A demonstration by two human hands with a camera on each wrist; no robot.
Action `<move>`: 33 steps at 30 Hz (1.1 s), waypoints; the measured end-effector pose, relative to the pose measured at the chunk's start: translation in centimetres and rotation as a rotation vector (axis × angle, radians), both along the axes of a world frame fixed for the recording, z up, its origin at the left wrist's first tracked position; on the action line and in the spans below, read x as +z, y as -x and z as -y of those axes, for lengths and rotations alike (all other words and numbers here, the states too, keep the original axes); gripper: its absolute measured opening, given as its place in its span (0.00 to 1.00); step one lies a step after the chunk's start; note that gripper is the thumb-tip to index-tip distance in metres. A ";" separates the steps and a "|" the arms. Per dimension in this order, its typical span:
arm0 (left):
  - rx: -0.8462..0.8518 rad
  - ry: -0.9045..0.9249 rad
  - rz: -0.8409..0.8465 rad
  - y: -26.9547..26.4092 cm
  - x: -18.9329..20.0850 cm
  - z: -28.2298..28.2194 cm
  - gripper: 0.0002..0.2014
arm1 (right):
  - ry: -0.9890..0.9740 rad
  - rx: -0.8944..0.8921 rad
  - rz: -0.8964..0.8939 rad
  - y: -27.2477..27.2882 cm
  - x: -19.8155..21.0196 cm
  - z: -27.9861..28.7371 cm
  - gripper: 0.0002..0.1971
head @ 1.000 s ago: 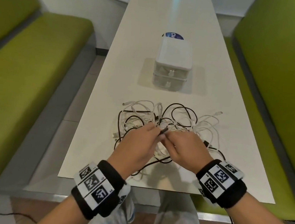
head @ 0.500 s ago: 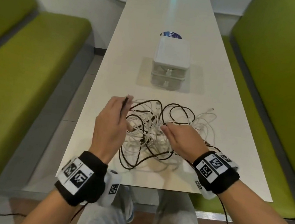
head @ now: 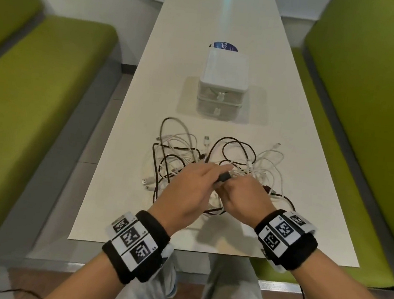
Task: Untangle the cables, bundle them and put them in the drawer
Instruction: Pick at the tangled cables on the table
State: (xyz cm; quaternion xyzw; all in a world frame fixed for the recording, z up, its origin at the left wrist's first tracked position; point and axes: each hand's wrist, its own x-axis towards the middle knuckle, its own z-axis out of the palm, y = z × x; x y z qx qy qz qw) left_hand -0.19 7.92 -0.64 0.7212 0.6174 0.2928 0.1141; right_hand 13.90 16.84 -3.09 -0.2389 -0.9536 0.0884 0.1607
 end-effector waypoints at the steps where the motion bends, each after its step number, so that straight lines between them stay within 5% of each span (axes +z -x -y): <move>1: 0.006 0.027 -0.041 0.0 0.0 -0.1 0.19 | -0.043 0.014 0.005 0.0 0.1 0.3 0.22; 5: 0.016 0.076 -0.053 0.1 0.1 -0.1 0.21 | -0.101 0.056 0.001 0.6 0.5 1.2 0.19; 14: 0.176 -0.130 -0.095 0.9 1.3 -0.6 0.16 | -0.007 0.102 -0.060 1.2 1.7 1.7 0.19; 26: 0.426 -0.382 0.186 7.7 3.0 1.0 0.19 | 0.123 0.034 0.030 1.2 1.3 -0.1 0.16; 30: 0.489 -0.284 0.144 8.1 2.6 1.1 0.20 | 0.149 -0.038 0.040 1.5 1.2 -0.1 0.16; 33: 0.410 -0.074 -0.086 6.8 1.7 0.3 0.19 | 0.145 -0.076 0.055 1.7 1.3 -0.2 0.16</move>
